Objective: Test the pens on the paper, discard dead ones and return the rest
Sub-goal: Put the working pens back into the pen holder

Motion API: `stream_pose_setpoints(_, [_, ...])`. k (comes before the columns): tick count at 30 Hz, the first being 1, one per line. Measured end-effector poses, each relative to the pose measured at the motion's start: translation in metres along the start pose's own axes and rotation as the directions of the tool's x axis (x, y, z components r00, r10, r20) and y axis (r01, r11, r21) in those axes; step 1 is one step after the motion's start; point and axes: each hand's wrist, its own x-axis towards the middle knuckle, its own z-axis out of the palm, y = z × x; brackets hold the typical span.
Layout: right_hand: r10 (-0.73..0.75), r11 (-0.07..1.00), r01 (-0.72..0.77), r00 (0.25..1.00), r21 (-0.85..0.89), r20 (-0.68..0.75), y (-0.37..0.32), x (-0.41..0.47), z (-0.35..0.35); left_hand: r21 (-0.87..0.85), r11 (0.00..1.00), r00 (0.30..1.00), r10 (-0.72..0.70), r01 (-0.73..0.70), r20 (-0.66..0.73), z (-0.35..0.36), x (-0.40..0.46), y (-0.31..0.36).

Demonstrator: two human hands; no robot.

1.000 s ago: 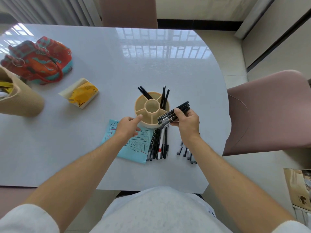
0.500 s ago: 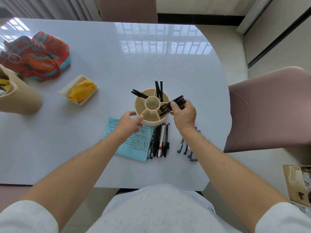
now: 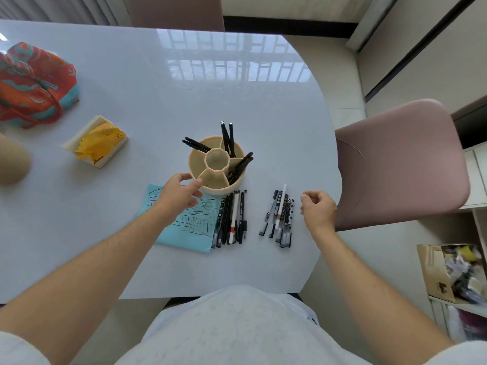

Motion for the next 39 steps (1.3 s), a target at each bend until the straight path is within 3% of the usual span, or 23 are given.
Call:
stream_pose_setpoints(7, [0.018,0.953,0.021,0.992,-0.302,0.127,0.033,-0.008,-0.013,-0.044,0.999,1.0,0.001,0.0,0.023,-0.001,0.006,-0.008])
stream_pose_setpoints(19, [0.056,0.815,0.09,0.971,-0.573,0.234,0.009,-0.01,0.005,-0.024,1.0,0.999,0.019,-0.018,0.027,0.0,0.006,-0.011])
stream_pose_setpoints(22, [0.036,0.813,0.11,0.971,-0.572,0.237,0.005,-0.009,0.007,-0.019,1.0,0.999,0.024,-0.023,0.027,0.0,0.006,-0.012])
stream_pose_setpoints(26, [0.029,0.908,0.076,0.97,-0.412,0.243,0.01,-0.011,0.011,-0.021,0.999,0.999,0.025,-0.024,0.025,0.001,0.005,-0.011])
stream_pose_setpoints(32, [0.008,0.9,0.099,0.97,-0.425,0.243,0.015,-0.02,0.025,-0.029,0.999,1.0,0.019,-0.018,0.023,0.001,0.003,-0.009])
stream_pose_setpoints(35, [-0.001,0.865,0.111,0.976,-0.49,0.219,0.011,-0.022,0.03,-0.03,0.999,1.0,0.016,-0.015,0.023,0.001,0.002,-0.008])
stream_pose_setpoints(39, [-0.013,0.731,0.162,0.975,-0.663,0.224,0.001,-0.023,0.036,-0.031,0.999,1.0,0.016,-0.016,0.019,0.002,0.001,-0.006])
